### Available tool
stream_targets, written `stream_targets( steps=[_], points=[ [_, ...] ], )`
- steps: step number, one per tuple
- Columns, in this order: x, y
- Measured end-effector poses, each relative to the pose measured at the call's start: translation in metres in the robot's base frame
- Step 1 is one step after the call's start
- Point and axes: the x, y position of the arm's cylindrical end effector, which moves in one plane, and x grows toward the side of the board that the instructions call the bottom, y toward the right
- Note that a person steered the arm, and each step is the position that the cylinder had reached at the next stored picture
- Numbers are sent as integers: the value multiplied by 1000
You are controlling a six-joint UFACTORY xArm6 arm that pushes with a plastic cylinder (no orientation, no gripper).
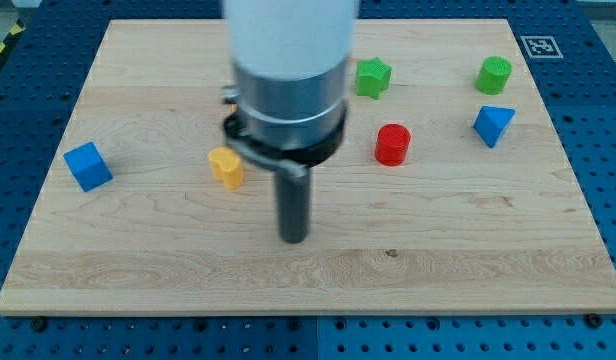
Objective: Drag the heart into the bottom side of the hexagon
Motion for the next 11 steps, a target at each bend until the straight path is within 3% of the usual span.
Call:
stream_targets(
  steps=[1,2,4,7,8,11],
  points=[
    [3,-53],
    [-29,-84],
    [-91,-65],
    [-83,-44],
    [-55,-39],
    [-93,-38]
  ],
)
